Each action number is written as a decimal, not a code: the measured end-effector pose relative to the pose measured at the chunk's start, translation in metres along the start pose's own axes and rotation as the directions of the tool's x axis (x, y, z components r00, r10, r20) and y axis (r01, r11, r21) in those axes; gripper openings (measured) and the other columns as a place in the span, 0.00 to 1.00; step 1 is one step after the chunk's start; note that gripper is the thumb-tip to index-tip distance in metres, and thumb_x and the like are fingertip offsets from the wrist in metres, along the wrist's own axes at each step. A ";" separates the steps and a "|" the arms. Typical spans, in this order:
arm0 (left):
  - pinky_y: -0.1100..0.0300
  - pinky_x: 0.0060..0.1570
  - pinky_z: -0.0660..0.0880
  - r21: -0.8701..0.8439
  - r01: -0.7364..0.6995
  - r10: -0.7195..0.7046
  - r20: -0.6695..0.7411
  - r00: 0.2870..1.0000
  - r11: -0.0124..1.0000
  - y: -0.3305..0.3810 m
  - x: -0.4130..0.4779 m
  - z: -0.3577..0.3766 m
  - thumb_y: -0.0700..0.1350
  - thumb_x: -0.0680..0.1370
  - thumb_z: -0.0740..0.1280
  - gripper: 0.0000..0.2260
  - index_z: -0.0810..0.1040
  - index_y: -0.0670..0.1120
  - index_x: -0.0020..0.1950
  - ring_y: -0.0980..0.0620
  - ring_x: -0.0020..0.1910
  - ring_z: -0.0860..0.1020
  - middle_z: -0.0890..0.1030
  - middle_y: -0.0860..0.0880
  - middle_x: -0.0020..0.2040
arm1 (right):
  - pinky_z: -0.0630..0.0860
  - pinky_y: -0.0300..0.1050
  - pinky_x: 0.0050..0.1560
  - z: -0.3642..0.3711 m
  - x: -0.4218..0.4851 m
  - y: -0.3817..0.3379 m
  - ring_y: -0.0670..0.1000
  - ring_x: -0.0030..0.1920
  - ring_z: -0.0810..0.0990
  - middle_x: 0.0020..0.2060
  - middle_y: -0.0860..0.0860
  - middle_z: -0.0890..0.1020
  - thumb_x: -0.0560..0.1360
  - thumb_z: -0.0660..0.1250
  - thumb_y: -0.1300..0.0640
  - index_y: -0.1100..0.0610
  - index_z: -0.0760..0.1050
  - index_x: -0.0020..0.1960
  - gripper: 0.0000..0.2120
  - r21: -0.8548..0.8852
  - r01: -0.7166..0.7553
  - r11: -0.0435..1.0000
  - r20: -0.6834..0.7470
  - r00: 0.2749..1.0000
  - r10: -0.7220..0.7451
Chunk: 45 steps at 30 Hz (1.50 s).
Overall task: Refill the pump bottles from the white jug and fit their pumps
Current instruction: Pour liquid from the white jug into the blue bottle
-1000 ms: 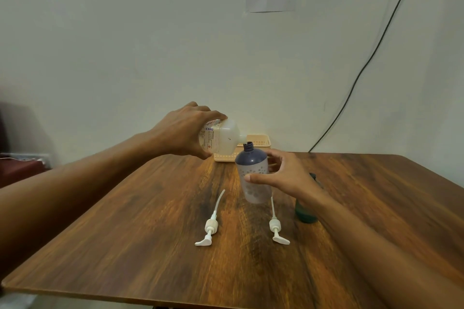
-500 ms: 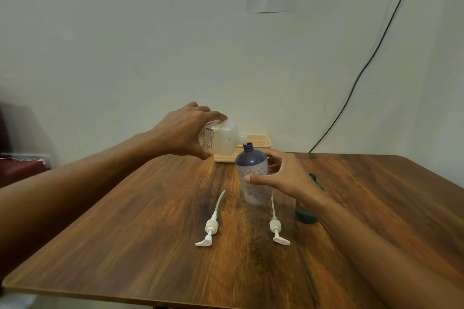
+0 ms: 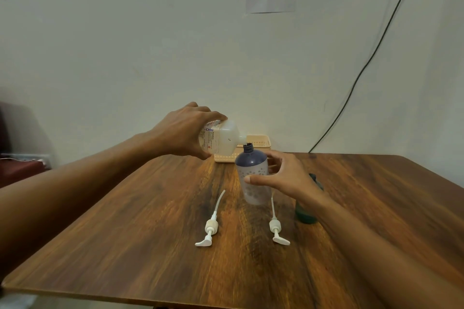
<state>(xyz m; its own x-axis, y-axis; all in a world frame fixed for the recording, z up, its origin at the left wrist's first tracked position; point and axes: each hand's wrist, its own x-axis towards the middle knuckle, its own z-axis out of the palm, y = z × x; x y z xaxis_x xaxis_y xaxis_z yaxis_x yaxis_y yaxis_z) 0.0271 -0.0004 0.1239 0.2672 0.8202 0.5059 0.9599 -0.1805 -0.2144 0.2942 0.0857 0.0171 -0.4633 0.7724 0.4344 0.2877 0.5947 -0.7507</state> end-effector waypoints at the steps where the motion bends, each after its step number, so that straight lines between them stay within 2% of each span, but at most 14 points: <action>1: 0.61 0.48 0.68 0.001 -0.001 0.001 -0.002 1.000 1.000 0.000 0.000 0.000 0.63 0.67 0.78 0.42 0.66 0.56 0.78 0.52 0.64 0.70 0.77 0.54 0.66 | 0.85 0.49 0.60 0.000 0.000 0.000 0.47 0.60 0.84 0.63 0.45 0.85 0.66 0.84 0.42 0.49 0.79 0.72 0.37 0.000 0.000 1.000 -0.001 1.000 0.000; 10: 0.60 0.48 0.70 0.002 -0.002 0.002 -0.004 1.000 1.000 -0.001 0.000 0.002 0.63 0.66 0.78 0.43 0.66 0.57 0.78 0.52 0.63 0.71 0.78 0.54 0.65 | 0.85 0.51 0.61 0.000 0.000 -0.001 0.48 0.60 0.84 0.62 0.46 0.86 0.67 0.84 0.44 0.50 0.79 0.71 0.34 0.006 0.000 1.000 0.005 1.000 0.000; 14: 0.61 0.46 0.69 0.011 -0.006 0.006 -0.010 1.000 1.000 -0.002 0.000 0.003 0.63 0.66 0.78 0.43 0.66 0.58 0.78 0.52 0.62 0.71 0.78 0.54 0.64 | 0.85 0.49 0.60 0.000 -0.001 -0.001 0.46 0.58 0.84 0.61 0.45 0.86 0.67 0.85 0.44 0.49 0.80 0.70 0.33 0.009 0.006 1.000 0.006 1.000 -0.006; 26: 0.59 0.48 0.73 0.004 -0.010 0.010 -0.004 1.000 1.000 -0.003 -0.001 0.003 0.63 0.66 0.78 0.43 0.66 0.57 0.77 0.51 0.62 0.71 0.78 0.54 0.64 | 0.84 0.43 0.57 0.001 0.000 0.001 0.44 0.59 0.83 0.61 0.44 0.85 0.67 0.84 0.44 0.48 0.80 0.71 0.34 0.006 0.018 1.000 0.018 1.000 -0.019; 36: 0.62 0.45 0.68 0.006 -0.024 0.024 -0.008 1.000 1.000 -0.003 -0.002 0.005 0.64 0.66 0.78 0.43 0.67 0.57 0.77 0.52 0.62 0.71 0.78 0.54 0.65 | 0.85 0.46 0.58 0.002 -0.001 0.001 0.46 0.59 0.84 0.62 0.45 0.86 0.67 0.84 0.45 0.49 0.80 0.71 0.34 0.018 0.016 1.000 0.016 1.000 -0.016; 39: 0.62 0.46 0.69 0.006 -0.022 0.022 -0.004 1.000 1.000 -0.004 -0.002 0.005 0.64 0.66 0.77 0.43 0.66 0.57 0.78 0.52 0.63 0.71 0.78 0.54 0.65 | 0.85 0.50 0.61 0.001 -0.001 0.001 0.48 0.60 0.84 0.62 0.46 0.86 0.68 0.84 0.45 0.50 0.79 0.71 0.34 0.026 0.014 1.000 0.021 1.000 -0.014; 45: 0.61 0.46 0.69 0.001 -0.020 0.020 -0.001 1.000 1.000 -0.003 -0.001 0.006 0.64 0.66 0.77 0.43 0.66 0.58 0.77 0.52 0.63 0.71 0.78 0.55 0.64 | 0.84 0.50 0.61 0.001 0.000 0.004 0.48 0.60 0.84 0.62 0.46 0.85 0.67 0.84 0.44 0.50 0.79 0.71 0.36 0.015 0.017 1.000 0.022 1.000 -0.018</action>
<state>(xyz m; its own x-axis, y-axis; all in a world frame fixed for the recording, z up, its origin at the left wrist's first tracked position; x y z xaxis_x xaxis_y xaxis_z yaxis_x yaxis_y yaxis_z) 0.0231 0.0023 0.1193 0.2862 0.8160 0.5022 0.9544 -0.1961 -0.2253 0.2944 0.0877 0.0138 -0.4867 0.7567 0.4364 0.2669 0.6045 -0.7505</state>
